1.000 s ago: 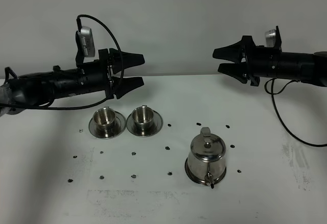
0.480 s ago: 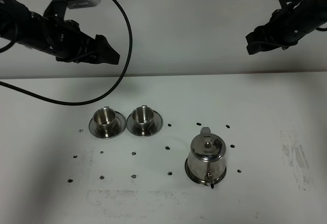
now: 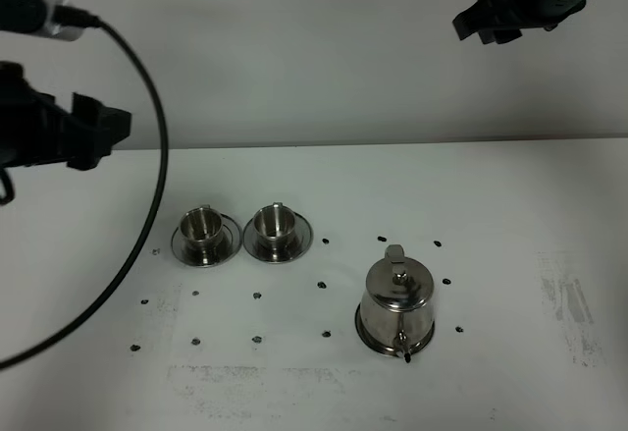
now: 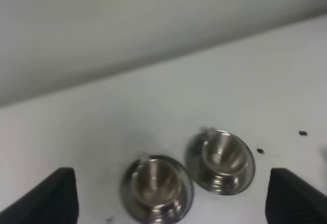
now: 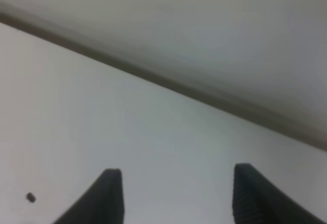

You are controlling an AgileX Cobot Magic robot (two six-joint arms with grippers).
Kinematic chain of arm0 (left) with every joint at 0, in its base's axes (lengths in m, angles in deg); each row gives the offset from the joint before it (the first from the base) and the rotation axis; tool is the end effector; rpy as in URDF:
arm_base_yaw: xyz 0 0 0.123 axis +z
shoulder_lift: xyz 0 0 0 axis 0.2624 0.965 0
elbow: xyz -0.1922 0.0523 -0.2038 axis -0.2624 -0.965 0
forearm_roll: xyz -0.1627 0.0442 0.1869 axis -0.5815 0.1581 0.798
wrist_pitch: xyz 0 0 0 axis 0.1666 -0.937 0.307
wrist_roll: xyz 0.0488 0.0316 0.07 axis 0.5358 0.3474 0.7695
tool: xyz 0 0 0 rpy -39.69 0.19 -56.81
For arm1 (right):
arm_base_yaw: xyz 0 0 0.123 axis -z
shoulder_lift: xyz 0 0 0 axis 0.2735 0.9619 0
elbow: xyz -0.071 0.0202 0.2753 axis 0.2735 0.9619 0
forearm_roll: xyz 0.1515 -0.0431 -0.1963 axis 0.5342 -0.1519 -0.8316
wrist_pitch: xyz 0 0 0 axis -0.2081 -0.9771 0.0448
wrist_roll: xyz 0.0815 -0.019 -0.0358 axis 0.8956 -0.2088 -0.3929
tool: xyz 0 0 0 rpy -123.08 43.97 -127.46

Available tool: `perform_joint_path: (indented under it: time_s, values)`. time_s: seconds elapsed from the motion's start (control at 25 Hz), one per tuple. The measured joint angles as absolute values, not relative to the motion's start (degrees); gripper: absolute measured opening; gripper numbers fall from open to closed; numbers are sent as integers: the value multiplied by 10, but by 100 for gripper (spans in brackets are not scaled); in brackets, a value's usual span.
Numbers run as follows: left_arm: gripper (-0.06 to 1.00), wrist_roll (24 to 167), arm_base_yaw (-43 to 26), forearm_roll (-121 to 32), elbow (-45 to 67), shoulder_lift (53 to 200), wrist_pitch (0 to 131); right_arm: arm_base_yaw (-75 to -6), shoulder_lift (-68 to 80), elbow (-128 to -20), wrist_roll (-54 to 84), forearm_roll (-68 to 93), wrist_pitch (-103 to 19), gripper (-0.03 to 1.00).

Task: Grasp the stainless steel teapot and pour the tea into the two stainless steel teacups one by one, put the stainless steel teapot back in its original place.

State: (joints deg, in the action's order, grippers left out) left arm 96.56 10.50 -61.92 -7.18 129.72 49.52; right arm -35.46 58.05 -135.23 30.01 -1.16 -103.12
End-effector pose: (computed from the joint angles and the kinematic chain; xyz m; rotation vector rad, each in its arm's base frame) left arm 0.2990 -0.0405 0.3449 0.2949 2.0118 -0.1658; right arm 0.4555 0.1529 0.3730 -0.5795 2.3494 -0.0401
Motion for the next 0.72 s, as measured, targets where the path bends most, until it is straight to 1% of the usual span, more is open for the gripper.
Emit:
perform_joint_path:
  time_s: [0.08, 0.16, 0.32, 0.56, 0.64, 0.72]
  values:
    - [73, 955, 120, -619, -126, 1213, 503, -378, 580, -1352, 307, -37, -1031, 46]
    - [73, 931, 149, -599, -173, 1143, 492, -403, 580, -1352, 310, -54, -1032, 46]
    - [73, 849, 212, -501, -232, 1008, 394, -436, 578, -1352, 314, -77, -1032, 45]
    - [73, 715, 222, -375, -255, 864, 245, -439, 544, -1348, 321, -71, -1032, 44]
    - [73, 687, 222, -351, -255, 838, 185, -441, 514, -1318, 322, -70, -1031, 44]
    - [73, 674, 222, -344, -255, 821, 127, -446, 480, -1257, 325, -80, -1031, 44]
